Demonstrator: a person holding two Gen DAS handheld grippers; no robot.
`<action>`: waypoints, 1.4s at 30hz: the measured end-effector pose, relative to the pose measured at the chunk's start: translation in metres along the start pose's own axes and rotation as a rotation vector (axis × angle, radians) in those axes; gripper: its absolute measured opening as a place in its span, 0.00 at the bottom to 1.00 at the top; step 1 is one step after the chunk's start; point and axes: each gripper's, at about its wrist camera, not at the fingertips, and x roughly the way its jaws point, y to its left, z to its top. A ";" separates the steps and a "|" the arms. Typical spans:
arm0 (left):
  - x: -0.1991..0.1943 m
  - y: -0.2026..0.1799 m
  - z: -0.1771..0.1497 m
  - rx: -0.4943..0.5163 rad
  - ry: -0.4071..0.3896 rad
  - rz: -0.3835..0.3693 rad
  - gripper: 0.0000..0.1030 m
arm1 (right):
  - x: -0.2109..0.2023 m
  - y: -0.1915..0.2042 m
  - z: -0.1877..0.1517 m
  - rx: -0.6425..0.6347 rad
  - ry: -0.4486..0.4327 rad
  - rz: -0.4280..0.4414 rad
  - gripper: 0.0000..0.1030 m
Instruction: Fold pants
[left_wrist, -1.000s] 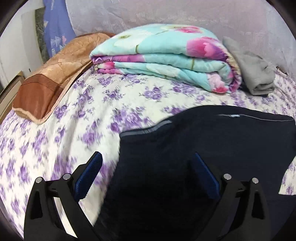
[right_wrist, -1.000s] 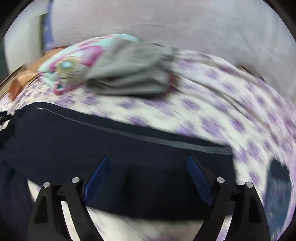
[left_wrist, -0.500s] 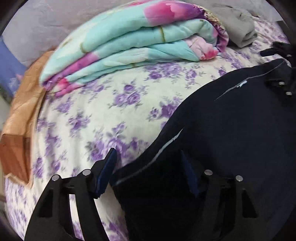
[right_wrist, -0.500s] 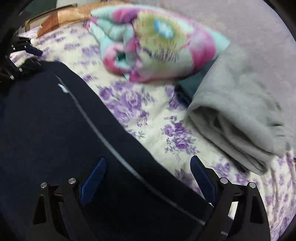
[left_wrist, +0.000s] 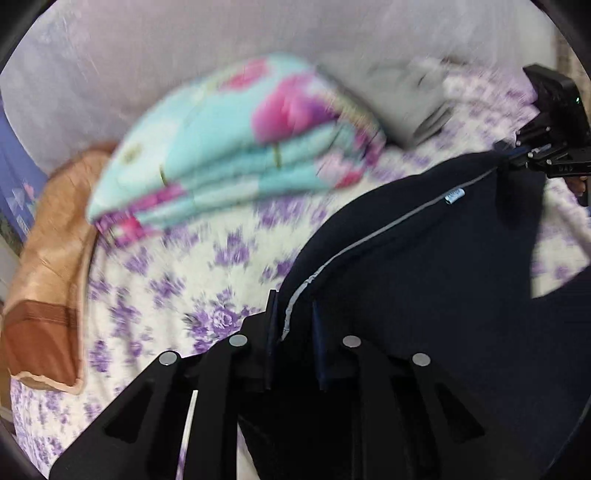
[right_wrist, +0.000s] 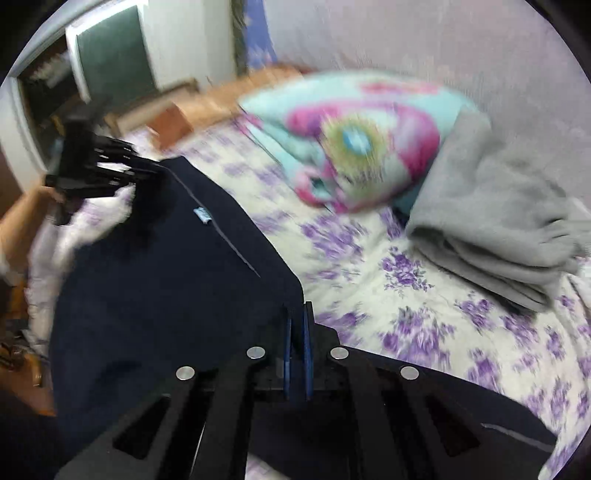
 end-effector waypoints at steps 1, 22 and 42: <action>-0.024 -0.008 -0.001 0.024 -0.038 0.000 0.15 | -0.025 0.016 -0.007 -0.023 -0.025 0.011 0.06; -0.136 -0.090 -0.197 -0.068 -0.033 0.057 0.56 | -0.047 0.203 -0.169 0.109 0.103 0.225 0.52; -0.091 -0.060 -0.212 -1.165 0.065 -0.203 0.67 | -0.144 0.082 -0.203 0.532 -0.266 -0.270 0.78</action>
